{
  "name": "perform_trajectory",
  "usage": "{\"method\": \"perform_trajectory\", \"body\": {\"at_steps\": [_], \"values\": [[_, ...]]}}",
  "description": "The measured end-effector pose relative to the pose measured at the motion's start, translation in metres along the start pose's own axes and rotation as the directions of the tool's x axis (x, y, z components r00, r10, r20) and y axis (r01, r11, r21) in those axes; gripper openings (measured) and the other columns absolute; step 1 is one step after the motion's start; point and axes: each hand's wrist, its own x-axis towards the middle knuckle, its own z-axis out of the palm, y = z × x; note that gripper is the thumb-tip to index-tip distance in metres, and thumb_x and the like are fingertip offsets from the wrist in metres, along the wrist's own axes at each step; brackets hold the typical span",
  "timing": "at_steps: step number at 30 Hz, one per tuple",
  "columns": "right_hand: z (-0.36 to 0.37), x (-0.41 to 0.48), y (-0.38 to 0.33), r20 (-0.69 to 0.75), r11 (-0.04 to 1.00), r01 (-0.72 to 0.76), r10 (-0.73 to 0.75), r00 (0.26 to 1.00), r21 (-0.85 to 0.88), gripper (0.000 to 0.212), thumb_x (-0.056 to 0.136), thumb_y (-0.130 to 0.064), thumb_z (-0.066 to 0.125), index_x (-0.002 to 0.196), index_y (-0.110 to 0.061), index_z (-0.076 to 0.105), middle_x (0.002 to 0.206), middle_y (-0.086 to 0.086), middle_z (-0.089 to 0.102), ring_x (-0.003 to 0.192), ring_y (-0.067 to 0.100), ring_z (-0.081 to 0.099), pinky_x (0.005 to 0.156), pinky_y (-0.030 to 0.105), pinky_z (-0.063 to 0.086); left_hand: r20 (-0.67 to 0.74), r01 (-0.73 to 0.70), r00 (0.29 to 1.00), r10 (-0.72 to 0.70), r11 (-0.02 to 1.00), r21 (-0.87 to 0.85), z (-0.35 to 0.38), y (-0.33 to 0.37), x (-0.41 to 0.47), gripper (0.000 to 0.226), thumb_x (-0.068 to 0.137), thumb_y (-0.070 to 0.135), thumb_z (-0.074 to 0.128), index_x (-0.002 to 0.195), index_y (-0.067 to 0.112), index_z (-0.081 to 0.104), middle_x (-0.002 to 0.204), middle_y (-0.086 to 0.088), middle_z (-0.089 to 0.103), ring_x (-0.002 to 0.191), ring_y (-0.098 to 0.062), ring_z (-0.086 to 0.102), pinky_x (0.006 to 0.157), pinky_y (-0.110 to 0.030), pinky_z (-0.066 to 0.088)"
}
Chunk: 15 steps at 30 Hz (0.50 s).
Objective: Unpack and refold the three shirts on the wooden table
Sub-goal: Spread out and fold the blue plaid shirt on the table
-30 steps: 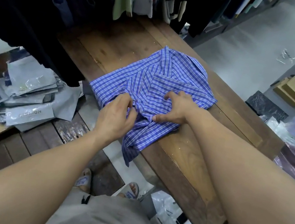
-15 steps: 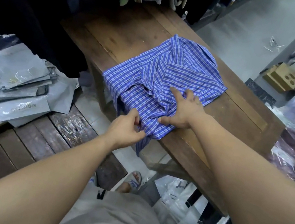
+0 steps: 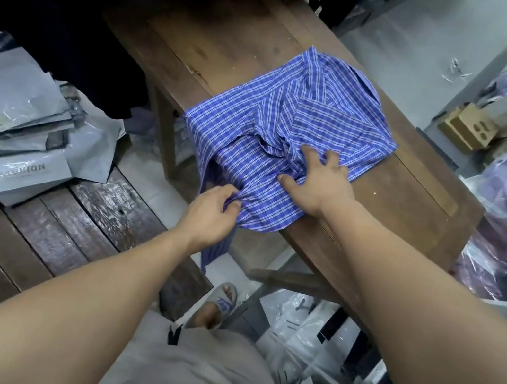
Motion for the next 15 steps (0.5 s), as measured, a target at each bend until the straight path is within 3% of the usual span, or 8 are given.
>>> {"method": "perform_trajectory", "body": {"at_steps": [2,5,9,12,15], "values": [[-0.001,0.001,-0.002,-0.027,0.998,0.001,-0.002,1.0,-0.058,0.082,0.091,-0.072,0.047,0.157,-0.035,0.016,0.161,0.017,0.015,0.139,0.048,0.032,0.106,0.055,0.039,0.03,0.029,0.999,-0.029,1.0,-0.001,-0.003,-0.003,-0.001,0.011,0.097,0.025,0.048,0.102,0.027,0.057,0.09,0.002,0.065,0.089,-0.026,0.059,0.081,-0.038,0.042],[-0.001,0.0,-0.005,-0.128,0.98,0.043,-0.069,0.989,-0.197,0.075,0.092,-0.072,0.044,0.152,-0.031,0.027,0.153,0.016,0.03,0.125,0.044,0.05,0.1,0.054,0.042,0.068,0.032,0.997,-0.04,0.994,0.107,-0.005,-0.005,0.001,0.005,0.09,0.026,0.054,0.094,0.029,0.056,0.078,0.002,0.064,0.084,-0.026,0.058,0.087,-0.038,0.04],[0.001,-0.003,-0.003,-0.189,0.961,0.159,-0.203,0.961,-0.226,0.065,0.093,-0.061,0.052,0.145,-0.024,0.04,0.14,0.012,0.044,0.12,0.039,0.05,0.094,0.047,0.045,0.277,0.164,0.952,-0.128,0.98,-0.111,-0.003,0.007,0.004,0.022,0.076,0.042,0.066,0.063,0.026,0.057,0.057,0.011,0.057,0.061,-0.016,0.055,0.066,-0.037,0.048],[0.0,-0.004,0.0,-0.15,0.977,0.17,-0.189,0.97,-0.132,0.063,0.091,-0.049,0.057,0.146,-0.027,0.038,0.139,0.01,0.042,0.121,0.038,0.047,0.088,0.045,0.047,0.392,0.212,0.91,-0.137,0.965,-0.155,0.001,0.019,0.009,0.039,0.078,0.03,0.069,0.05,0.022,0.044,0.051,0.008,0.043,0.05,-0.012,0.04,0.059,-0.029,0.037],[-0.003,-0.004,0.001,-0.12,0.979,0.163,-0.178,0.977,-0.118,0.064,0.09,-0.041,0.058,0.148,-0.028,0.034,0.14,0.01,0.039,0.124,0.038,0.045,0.088,0.047,0.048,0.435,0.213,0.889,-0.142,0.97,-0.119,0.003,0.022,0.013,0.035,0.083,0.007,0.06,0.057,0.02,0.041,0.058,0.005,0.042,0.055,-0.012,0.037,0.059,-0.027,0.034]]}}
